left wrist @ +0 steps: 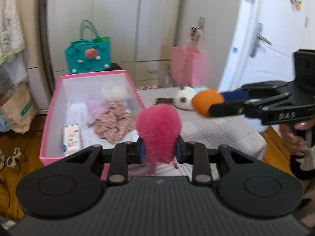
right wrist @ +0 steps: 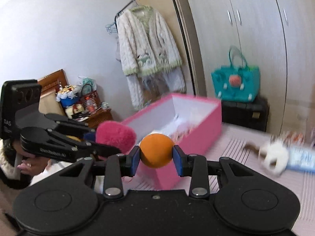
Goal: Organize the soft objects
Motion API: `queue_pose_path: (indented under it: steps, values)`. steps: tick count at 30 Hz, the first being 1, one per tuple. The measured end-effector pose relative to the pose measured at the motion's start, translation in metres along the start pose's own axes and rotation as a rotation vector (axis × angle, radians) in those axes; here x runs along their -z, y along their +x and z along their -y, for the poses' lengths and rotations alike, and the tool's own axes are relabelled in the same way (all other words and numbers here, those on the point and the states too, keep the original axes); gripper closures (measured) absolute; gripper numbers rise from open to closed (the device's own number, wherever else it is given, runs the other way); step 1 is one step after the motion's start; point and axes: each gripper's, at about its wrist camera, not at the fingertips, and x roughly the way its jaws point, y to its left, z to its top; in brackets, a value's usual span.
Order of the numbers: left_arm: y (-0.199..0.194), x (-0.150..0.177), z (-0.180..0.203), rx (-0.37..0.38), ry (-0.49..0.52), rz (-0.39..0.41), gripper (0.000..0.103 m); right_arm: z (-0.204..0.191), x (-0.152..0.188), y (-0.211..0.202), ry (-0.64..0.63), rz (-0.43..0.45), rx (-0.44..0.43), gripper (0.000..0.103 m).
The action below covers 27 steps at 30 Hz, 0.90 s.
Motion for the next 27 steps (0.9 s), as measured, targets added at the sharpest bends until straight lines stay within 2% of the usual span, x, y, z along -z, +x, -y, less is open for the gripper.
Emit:
queue_pose_path:
  steps: [6, 12, 15, 18, 21, 24, 27]
  values:
    - [0.018, -0.01, -0.024, -0.156, 0.003, 0.086, 0.076, 0.003, -0.03, 0.024, -0.054, 0.031, 0.017, 0.062]
    - [0.061, -0.039, -0.062, -0.215, -0.051, 0.084, 0.075, 0.013, -0.046, 0.085, -0.092, 0.002, -0.009, 0.062]
    - [0.091, -0.053, -0.079, -0.261, -0.052, 0.04, 0.074, 0.028, -0.059, 0.131, -0.063, -0.053, -0.029, 0.062]
    - [0.127, -0.062, -0.095, -0.252, -0.001, -0.073, 0.073, 0.044, -0.072, 0.171, 0.002, -0.1, -0.06, 0.062]
    - [0.162, -0.068, -0.114, -0.284, -0.029, -0.155, 0.073, 0.058, -0.083, 0.207, 0.064, -0.128, -0.052, 0.062]
    - [0.172, -0.074, -0.13, -0.301, -0.077, -0.184, 0.073, 0.067, -0.09, 0.23, 0.112, -0.159, -0.068, 0.062]
    - [0.173, -0.077, -0.121, -0.396, 0.038, -0.169, 0.073, 0.066, -0.094, 0.251, 0.108, -0.191, -0.066, 0.062]
